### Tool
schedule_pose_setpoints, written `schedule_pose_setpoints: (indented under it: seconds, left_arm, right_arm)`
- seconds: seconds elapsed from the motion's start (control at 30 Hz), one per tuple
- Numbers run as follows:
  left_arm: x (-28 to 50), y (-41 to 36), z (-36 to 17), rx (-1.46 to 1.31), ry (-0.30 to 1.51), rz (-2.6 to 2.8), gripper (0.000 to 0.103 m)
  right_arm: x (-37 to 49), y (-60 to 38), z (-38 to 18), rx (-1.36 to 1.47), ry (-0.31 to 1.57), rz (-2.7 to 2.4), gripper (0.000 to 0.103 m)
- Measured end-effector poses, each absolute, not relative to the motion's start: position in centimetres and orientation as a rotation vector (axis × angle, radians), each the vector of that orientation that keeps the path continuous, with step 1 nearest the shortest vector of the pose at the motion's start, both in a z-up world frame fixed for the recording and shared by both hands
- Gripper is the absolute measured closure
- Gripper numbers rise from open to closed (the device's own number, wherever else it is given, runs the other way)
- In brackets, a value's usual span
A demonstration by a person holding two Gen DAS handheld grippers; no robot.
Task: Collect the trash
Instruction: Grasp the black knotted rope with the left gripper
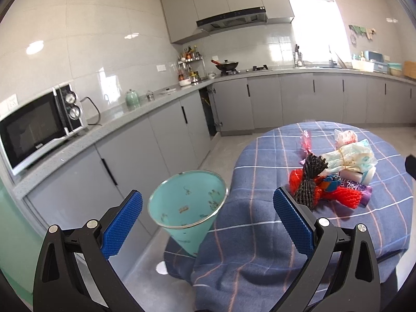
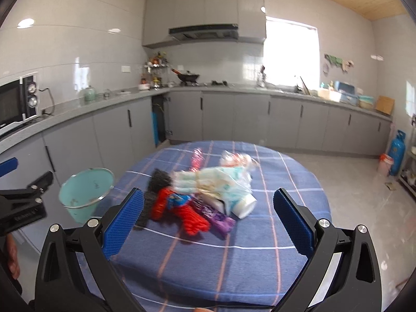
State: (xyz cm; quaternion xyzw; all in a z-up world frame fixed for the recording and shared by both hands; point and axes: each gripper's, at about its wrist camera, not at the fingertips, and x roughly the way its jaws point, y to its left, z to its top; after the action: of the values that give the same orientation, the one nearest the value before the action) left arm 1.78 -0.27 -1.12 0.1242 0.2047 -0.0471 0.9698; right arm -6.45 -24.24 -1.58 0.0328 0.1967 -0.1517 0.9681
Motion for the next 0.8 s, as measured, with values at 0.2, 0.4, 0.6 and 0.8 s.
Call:
schedule_pose_setpoints:
  seconds: [0.2,0.4,0.6,0.8]
  left_arm:
    - [4.0,-2.6,-2.6,0.27,0.4,-0.144,0.004]
    - [6.6,-6.0,-4.7,0.294,0.404,-0.183,0.004]
    - [8.4,-9.7,-6.7,0.334,0.429,-0.237,0.004]
    - [9.3,-11.9,-8.8,0.362,0.473,-0.276,0.004]
  right_arm:
    - [-4.8,-25.4,-4.2,0.053,0.445,-0.341,0.005]
    - [-3.2,-26.7,-6.1,0.034,0.456,-0.382,0.006]
    - [-1.2,-28.3,-7.4,0.049,0.471,-0.394,0.007]
    - [-0.2,-29.2,-8.8,0.059,0.486,-0.402,0.007]
